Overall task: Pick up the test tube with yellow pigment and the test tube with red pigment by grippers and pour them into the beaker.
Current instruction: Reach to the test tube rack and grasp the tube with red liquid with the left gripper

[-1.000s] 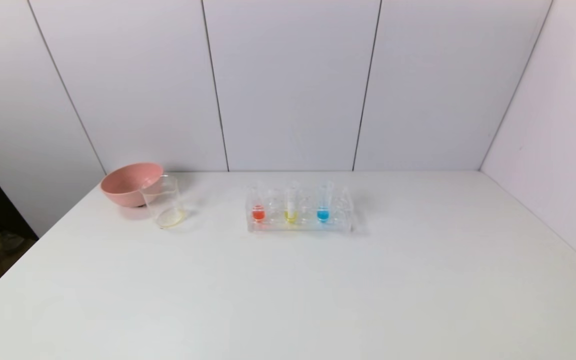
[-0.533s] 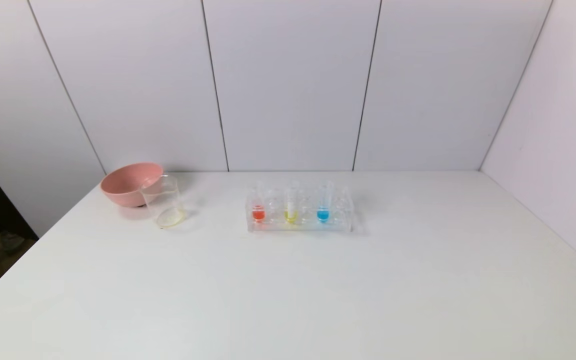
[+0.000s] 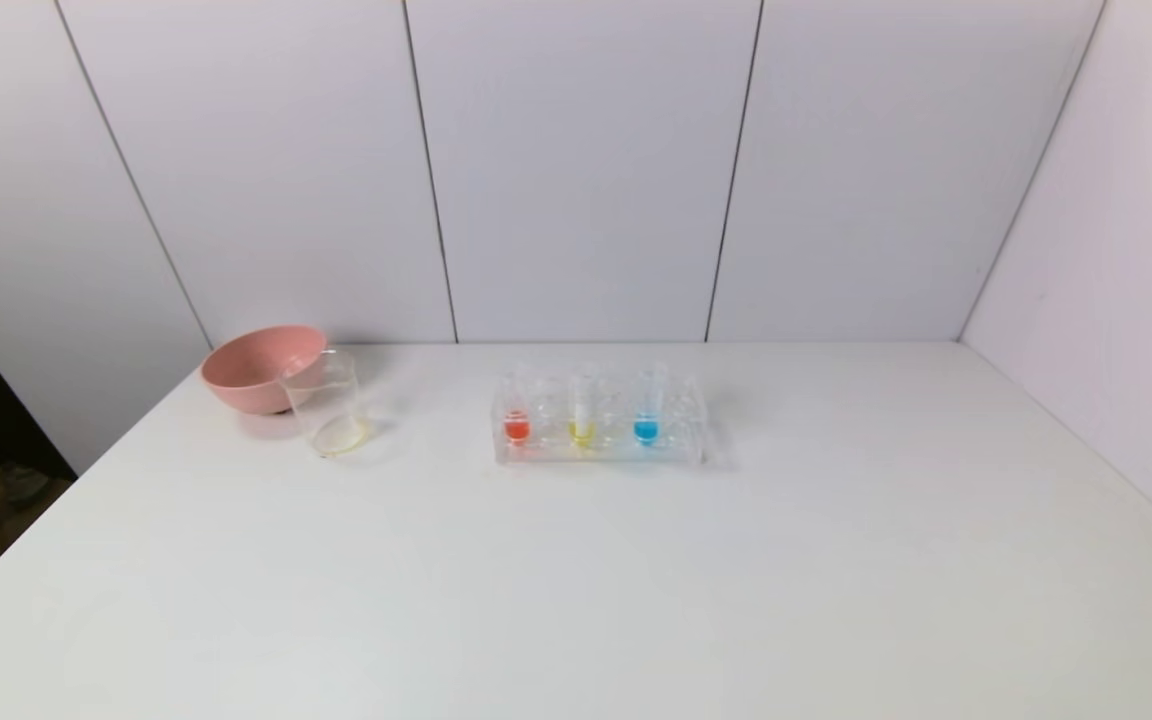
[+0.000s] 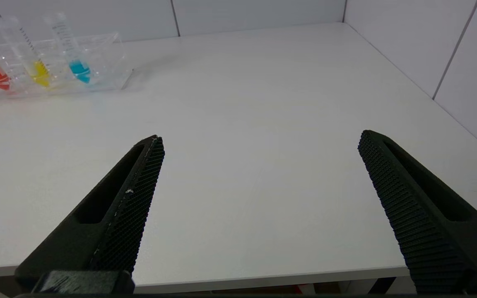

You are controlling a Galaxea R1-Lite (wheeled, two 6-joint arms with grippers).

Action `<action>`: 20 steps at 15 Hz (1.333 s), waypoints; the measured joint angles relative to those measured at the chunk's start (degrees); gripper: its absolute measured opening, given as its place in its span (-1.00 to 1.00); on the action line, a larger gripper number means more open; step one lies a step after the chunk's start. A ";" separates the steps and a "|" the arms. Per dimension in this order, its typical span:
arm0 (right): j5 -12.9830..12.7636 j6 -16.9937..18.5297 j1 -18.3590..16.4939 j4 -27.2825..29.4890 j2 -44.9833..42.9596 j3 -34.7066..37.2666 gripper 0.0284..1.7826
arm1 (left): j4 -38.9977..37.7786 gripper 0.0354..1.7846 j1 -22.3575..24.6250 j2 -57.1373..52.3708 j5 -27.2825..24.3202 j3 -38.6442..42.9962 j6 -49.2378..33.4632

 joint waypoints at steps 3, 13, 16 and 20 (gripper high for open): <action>0.02 0.00 0.00 0.00 0.00 0.00 0.92 | 0.55 0.98 -0.17 0.22 -1.38 -2.39 0.96; 0.00 0.00 0.00 0.00 0.00 0.00 0.92 | -3.35 0.98 -12.01 25.60 -7.16 -19.32 0.82; 0.00 -0.02 0.00 -0.02 0.00 0.00 0.92 | -7.74 0.98 -16.09 37.05 -8.20 -22.37 1.34; 0.00 0.00 0.00 -0.02 0.00 0.00 0.92 | -14.93 0.98 -18.47 53.55 -12.51 -25.88 3.63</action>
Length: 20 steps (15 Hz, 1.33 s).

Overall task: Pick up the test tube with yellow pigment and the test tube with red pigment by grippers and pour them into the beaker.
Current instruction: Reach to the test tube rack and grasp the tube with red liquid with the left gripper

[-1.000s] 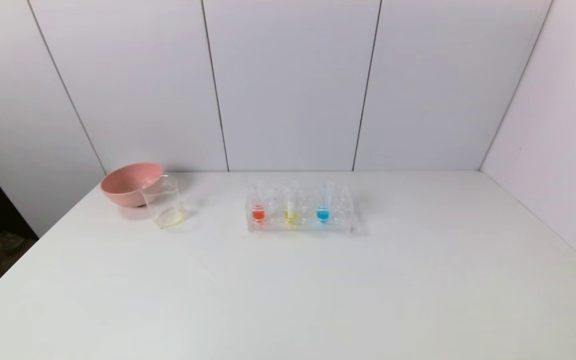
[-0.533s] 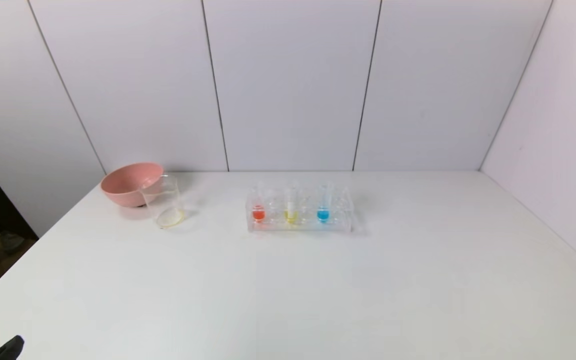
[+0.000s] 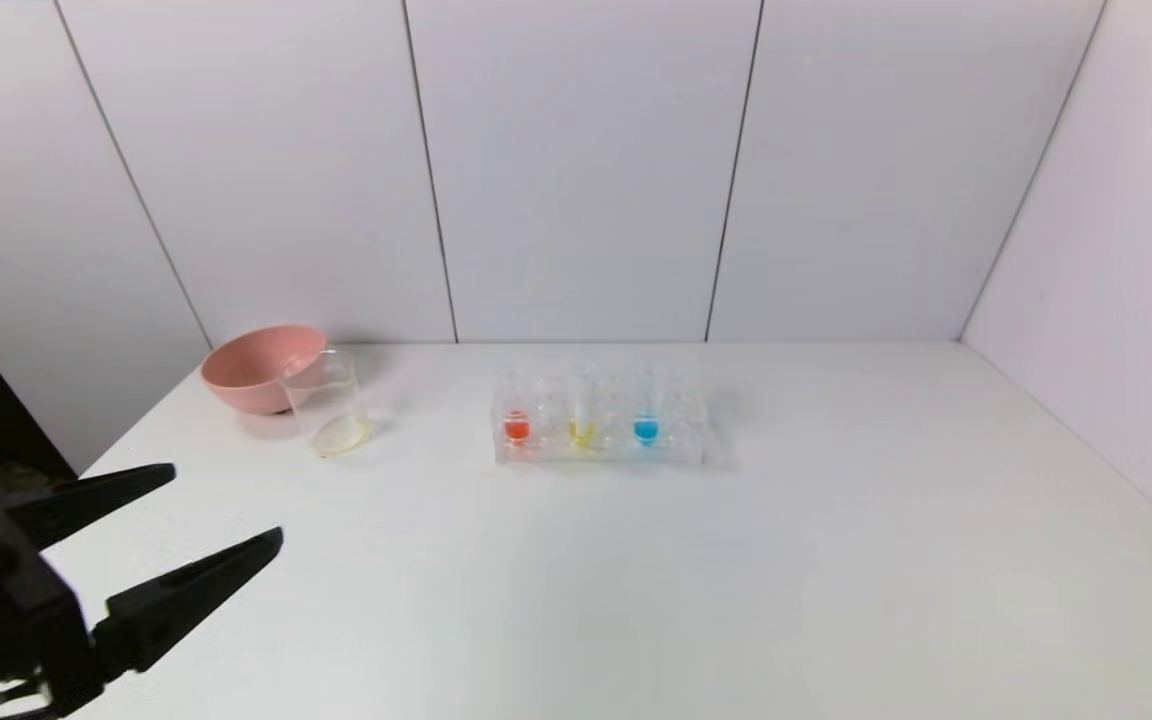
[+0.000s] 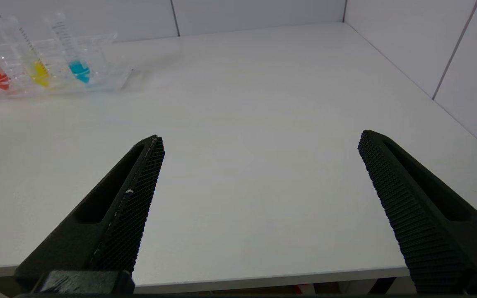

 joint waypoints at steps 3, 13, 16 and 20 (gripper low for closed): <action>0.02 0.00 0.00 0.02 0.00 0.00 0.92 | -6.56 0.98 -3.02 11.08 -0.74 -1.68 0.44; -0.02 0.00 0.00 0.00 0.00 0.00 0.92 | -32.76 0.98 -15.15 44.22 20.48 -12.43 -2.95; -0.02 0.00 0.00 0.00 0.00 0.00 0.92 | -35.67 0.98 -17.01 50.09 27.00 -16.20 -3.17; -0.02 -0.02 0.00 0.02 0.00 0.00 0.92 | -41.51 0.98 -18.80 57.39 35.44 -19.57 -3.12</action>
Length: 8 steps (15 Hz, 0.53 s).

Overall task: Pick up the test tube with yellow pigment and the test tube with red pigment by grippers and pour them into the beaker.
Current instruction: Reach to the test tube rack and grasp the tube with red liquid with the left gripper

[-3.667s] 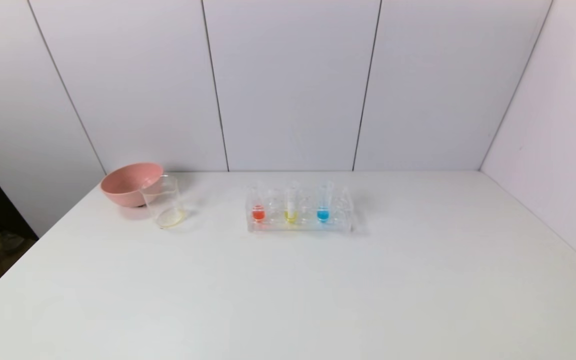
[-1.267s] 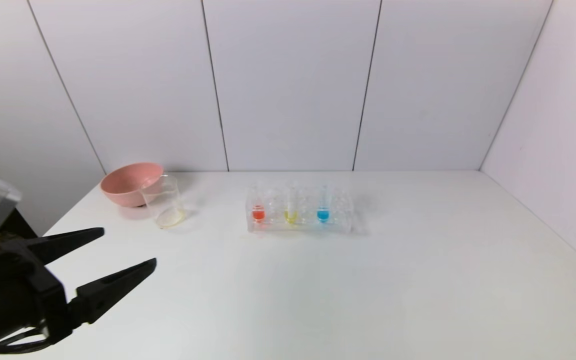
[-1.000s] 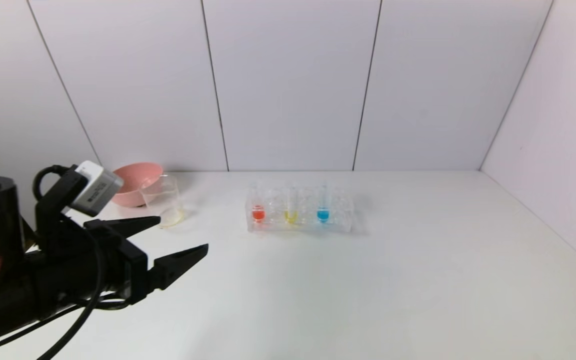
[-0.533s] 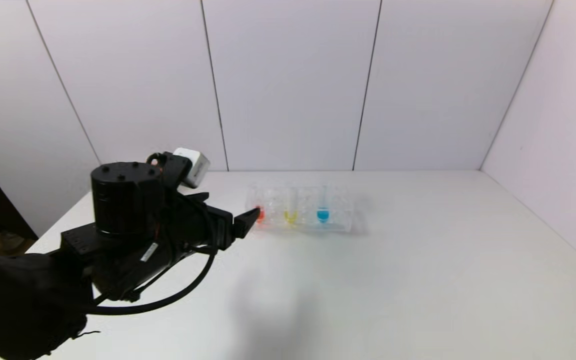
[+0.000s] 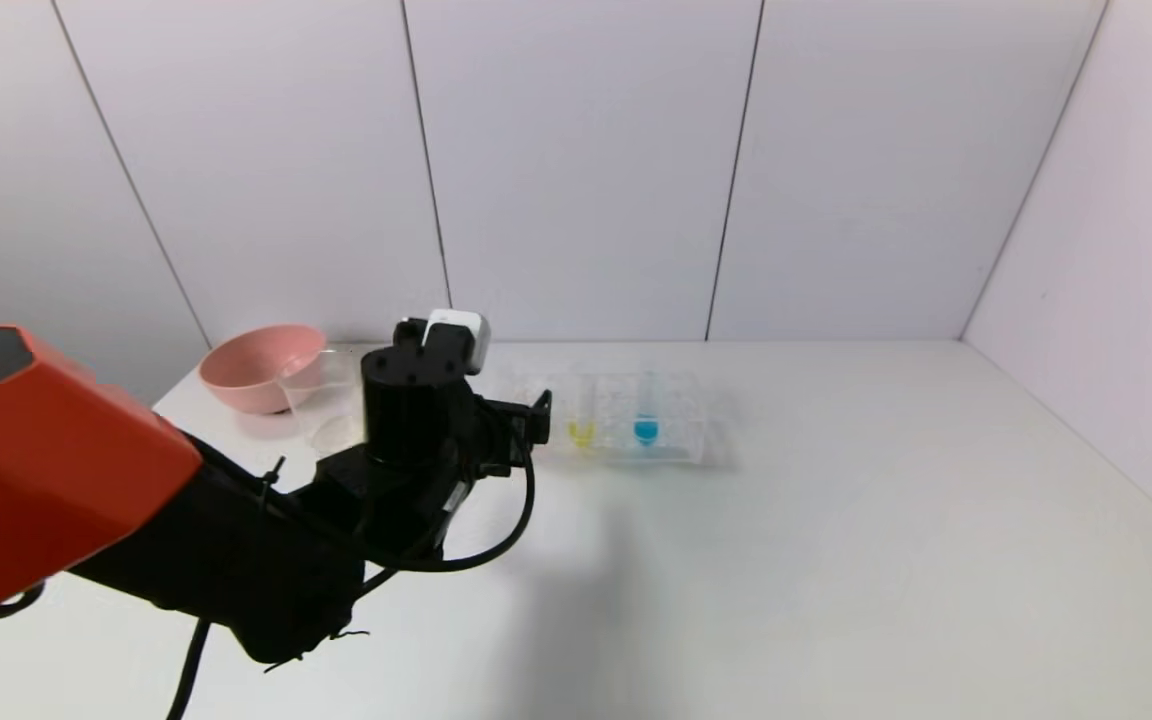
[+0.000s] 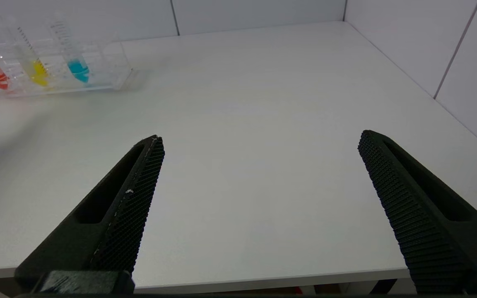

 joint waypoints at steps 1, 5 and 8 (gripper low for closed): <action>-0.02 0.00 0.00 0.00 0.00 0.00 0.92 | -2.95 0.98 -0.33 2.62 2.76 -0.78 0.01; 0.00 0.00 0.00 0.00 0.00 0.00 0.92 | -8.39 0.98 -0.63 8.40 6.16 -4.02 0.12; 0.00 0.02 0.00 -0.02 0.00 0.00 0.92 | -8.74 0.98 -0.60 11.25 6.53 -6.58 0.09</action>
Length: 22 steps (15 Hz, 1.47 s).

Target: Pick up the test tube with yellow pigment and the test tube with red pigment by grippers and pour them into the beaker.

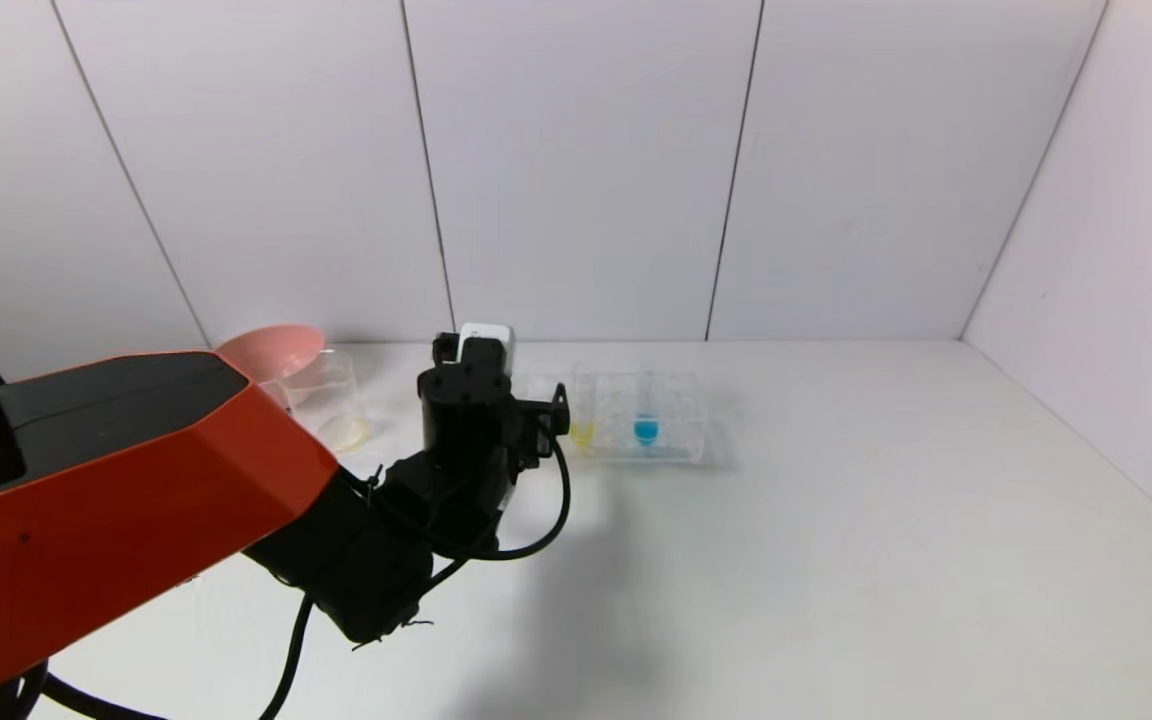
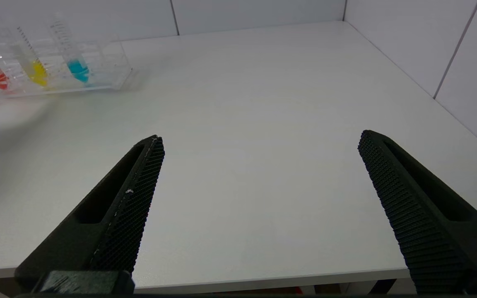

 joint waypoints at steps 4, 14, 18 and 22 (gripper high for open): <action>0.02 0.00 0.00 0.00 0.00 0.00 0.92 | -4.02 0.98 0.22 2.74 1.60 -1.68 0.45; 0.00 0.00 0.00 0.02 0.00 0.00 0.92 | -5.68 -0.16 0.29 4.99 1.52 -2.71 0.22; 0.00 0.00 0.00 0.02 0.00 0.00 0.92 | -5.55 -0.55 0.30 5.23 1.38 -4.14 0.48; 0.00 0.00 0.00 0.00 0.00 0.00 0.92 | -5.55 -0.55 0.22 5.07 1.24 -4.45 0.56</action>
